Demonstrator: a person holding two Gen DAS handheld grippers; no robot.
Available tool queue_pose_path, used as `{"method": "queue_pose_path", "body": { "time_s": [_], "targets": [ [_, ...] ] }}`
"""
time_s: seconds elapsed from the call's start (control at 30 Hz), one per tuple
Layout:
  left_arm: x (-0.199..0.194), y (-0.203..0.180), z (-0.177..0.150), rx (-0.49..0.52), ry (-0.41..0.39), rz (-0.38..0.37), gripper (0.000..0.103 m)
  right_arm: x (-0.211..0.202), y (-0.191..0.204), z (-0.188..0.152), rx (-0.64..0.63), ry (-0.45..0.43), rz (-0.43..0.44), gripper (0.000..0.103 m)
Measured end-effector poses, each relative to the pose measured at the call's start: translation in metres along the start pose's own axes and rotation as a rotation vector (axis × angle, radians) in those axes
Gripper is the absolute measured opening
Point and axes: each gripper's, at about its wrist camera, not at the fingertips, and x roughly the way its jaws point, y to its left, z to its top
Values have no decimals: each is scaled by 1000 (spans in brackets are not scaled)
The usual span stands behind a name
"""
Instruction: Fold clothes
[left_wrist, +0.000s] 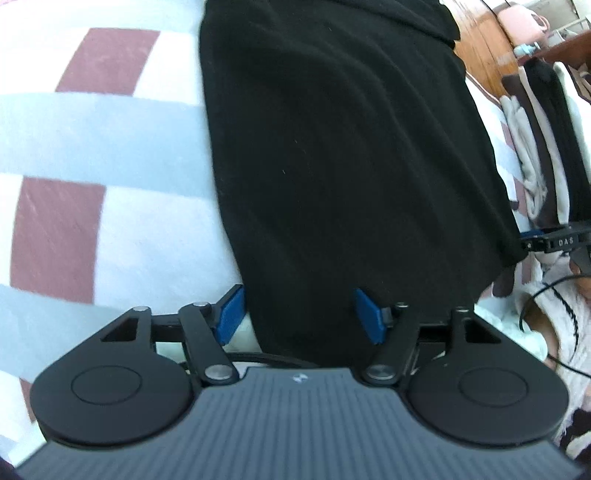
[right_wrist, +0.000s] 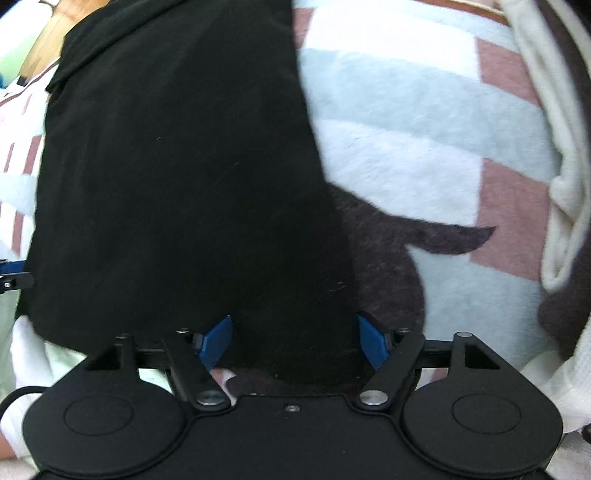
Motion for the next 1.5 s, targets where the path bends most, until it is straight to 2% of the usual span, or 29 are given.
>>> {"method": "queue_pose_path", "body": {
  "time_s": [0.07,0.1,0.13,0.17,0.2,0.23,0.27,0.3,0.33,0.5,0.63,0.7,0.77,0.83,0.93,1.03,1.07,1.1,1.17,1.2,1.27,1.37,1.43,1.47,1.5],
  "targets": [
    [2,-2,-3,-10,3,-16,76,0,1,1,4,-2,12,74],
    [2,-3,-4,-12,0,-16,74,-2,2,0,4,-11,8,65],
    [2,-4,-4,-13,-7,-11,74,-3,3,0,0,-26,4,60],
    [2,-6,-6,-9,-25,5,60,-5,4,0,1,-46,-5,52],
    [0,-7,-8,-1,-53,41,23,-6,4,-1,7,-66,-27,40],
    [-1,-11,-9,18,-78,107,8,-8,6,-1,10,-89,-35,32],
    [0,-18,-10,55,-101,186,7,-13,9,1,5,-120,-9,23],
    [0,-26,-10,91,-118,225,7,-17,13,2,0,-150,17,12],
    [0,-33,-11,125,-133,243,6,-22,16,3,-5,-181,43,9],
    [-14,-50,-6,199,-189,210,6,-44,34,8,-29,-333,174,8],
    [-31,-49,10,118,-247,150,6,-69,37,18,-25,-468,317,8],
    [-54,-47,8,77,-334,139,6,-85,34,20,2,-545,397,8],
    [-68,-44,7,70,-380,132,6,-99,30,20,29,-621,455,8],
    [-72,-39,8,61,-391,127,6,-98,28,19,13,-658,379,8],
    [-54,-23,12,6,-330,139,7,-70,25,26,15,-619,174,8],
    [-37,-13,9,-30,-275,170,13,-46,6,26,93,-568,147,8],
    [-35,-11,7,-34,-259,165,20,-44,6,27,102,-574,148,8],
    [-33,-9,5,-37,-245,154,34,-43,6,28,111,-580,150,8],
    [-29,-1,2,-80,-214,84,51,-45,3,32,125,-595,176,8],
    [-26,4,1,-108,-196,44,51,-45,2,32,130,-601,190,8],
    [-19,7,0,-132,-160,10,53,-44,-1,33,132,-606,202,8],
    [-11,0,-1,-99,-117,11,60,-42,-2,29,124,-613,215,8],
    [-4,-6,-5,-84,-99,-36,59,-47,-2,30,104,-623,230,8],
    [-3,-11,-8,-69,-105,-48,52,-49,-1,29,94,-632,234,8],
    [-2,-17,-11,-51,-118,-53,28,-50,-1,28,88,-641,237,8]
  ]
}}
